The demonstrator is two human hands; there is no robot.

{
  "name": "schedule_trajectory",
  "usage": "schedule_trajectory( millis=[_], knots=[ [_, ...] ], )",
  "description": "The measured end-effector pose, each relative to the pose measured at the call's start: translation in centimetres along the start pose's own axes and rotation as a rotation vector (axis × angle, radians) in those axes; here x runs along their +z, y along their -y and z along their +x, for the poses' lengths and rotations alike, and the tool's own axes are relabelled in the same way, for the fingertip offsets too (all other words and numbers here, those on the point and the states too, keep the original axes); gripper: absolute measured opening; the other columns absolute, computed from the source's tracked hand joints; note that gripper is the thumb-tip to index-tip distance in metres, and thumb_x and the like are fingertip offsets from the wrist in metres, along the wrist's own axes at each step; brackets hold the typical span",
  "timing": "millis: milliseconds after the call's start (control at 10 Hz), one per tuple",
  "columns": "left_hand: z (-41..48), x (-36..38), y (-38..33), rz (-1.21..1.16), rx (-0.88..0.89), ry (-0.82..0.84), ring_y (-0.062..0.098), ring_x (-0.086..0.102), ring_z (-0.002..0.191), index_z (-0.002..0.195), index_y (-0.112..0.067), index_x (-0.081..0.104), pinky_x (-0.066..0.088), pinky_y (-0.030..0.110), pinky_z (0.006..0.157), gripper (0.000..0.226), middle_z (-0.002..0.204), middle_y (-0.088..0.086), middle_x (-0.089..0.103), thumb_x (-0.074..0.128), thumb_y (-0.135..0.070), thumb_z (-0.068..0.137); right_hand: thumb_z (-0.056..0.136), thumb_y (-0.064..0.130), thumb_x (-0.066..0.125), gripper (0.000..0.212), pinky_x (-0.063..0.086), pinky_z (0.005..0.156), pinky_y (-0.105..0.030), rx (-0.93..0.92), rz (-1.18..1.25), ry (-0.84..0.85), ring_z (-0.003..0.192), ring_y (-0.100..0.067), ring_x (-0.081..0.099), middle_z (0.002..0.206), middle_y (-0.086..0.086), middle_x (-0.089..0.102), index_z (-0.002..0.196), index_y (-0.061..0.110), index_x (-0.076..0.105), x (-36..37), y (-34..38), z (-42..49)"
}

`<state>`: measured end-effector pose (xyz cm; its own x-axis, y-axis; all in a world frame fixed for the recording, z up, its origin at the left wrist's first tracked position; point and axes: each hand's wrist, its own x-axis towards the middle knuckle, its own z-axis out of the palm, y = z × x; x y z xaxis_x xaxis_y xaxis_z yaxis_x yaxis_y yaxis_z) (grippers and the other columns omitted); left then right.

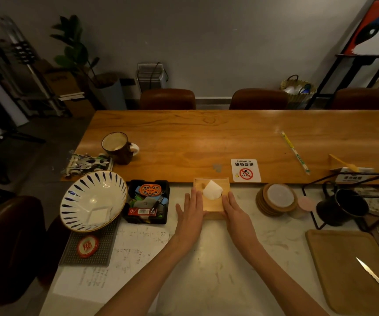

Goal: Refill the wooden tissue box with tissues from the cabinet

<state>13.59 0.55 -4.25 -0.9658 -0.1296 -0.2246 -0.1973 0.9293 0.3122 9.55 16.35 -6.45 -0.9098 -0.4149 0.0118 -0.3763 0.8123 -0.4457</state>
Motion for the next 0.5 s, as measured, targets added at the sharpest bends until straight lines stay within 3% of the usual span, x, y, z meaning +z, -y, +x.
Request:
schedule_trajectory(
  millis=[100,200,300,400,500],
  knots=[
    [0.1,0.2,-0.2,0.069,-0.002,-0.020,0.034,0.005,0.150,0.154,-0.006,0.003,0.015,0.064,0.114,0.071,0.162,0.018,-0.004,0.049,-0.010,0.099,0.094,0.008,0.057,0.058,0.059,0.077,-0.043,0.007,0.017,-0.012,0.105,-0.035,0.066,0.156,-0.017,0.029,0.148,0.010,0.035,0.4,-0.1,-0.3],
    [0.1,0.0,-0.2,0.142,-0.006,0.007,0.035,0.007,0.150,0.154,-0.005,0.004,0.012,0.067,0.113,0.069,0.162,0.020,0.000,0.048,-0.012,0.100,0.097,0.016,0.055,0.057,0.058,0.073,-0.042,0.012,-0.010,0.044,0.102,-0.034,0.067,0.158,-0.014,0.025,0.149,0.010,0.033,-0.3,0.3,-0.5],
    [0.3,-1.2,-0.3,0.178,-0.024,0.067,0.038,0.005,0.149,0.153,-0.007,0.006,0.007,0.070,0.112,0.067,0.162,0.018,0.004,0.044,-0.024,0.102,0.098,0.045,0.043,0.059,0.056,0.081,-0.041,0.058,-0.092,0.118,0.114,-0.029,0.061,0.159,-0.007,0.027,0.148,0.017,0.032,-2.3,1.2,-0.1],
    [0.2,-2.5,-0.7,0.145,-0.034,0.097,0.041,0.001,0.148,0.152,-0.011,0.013,0.002,0.075,0.108,0.074,0.161,0.013,0.009,0.051,-0.042,0.096,0.089,0.072,0.012,0.077,0.041,0.104,-0.051,0.064,-0.140,0.276,0.137,-0.031,0.037,0.156,-0.005,0.029,0.147,0.024,0.030,-5.0,2.2,0.5],
    [0.8,-5.2,-1.2,0.187,-0.091,0.137,0.043,0.013,0.145,0.146,-0.019,0.033,0.010,0.077,0.106,0.073,0.157,0.008,0.026,0.055,-0.058,0.088,0.091,0.070,0.016,0.080,0.034,0.109,-0.051,0.153,-0.128,0.425,0.135,-0.036,0.037,0.147,-0.016,0.040,0.141,0.017,0.048,-7.9,4.3,2.3]
  ],
)
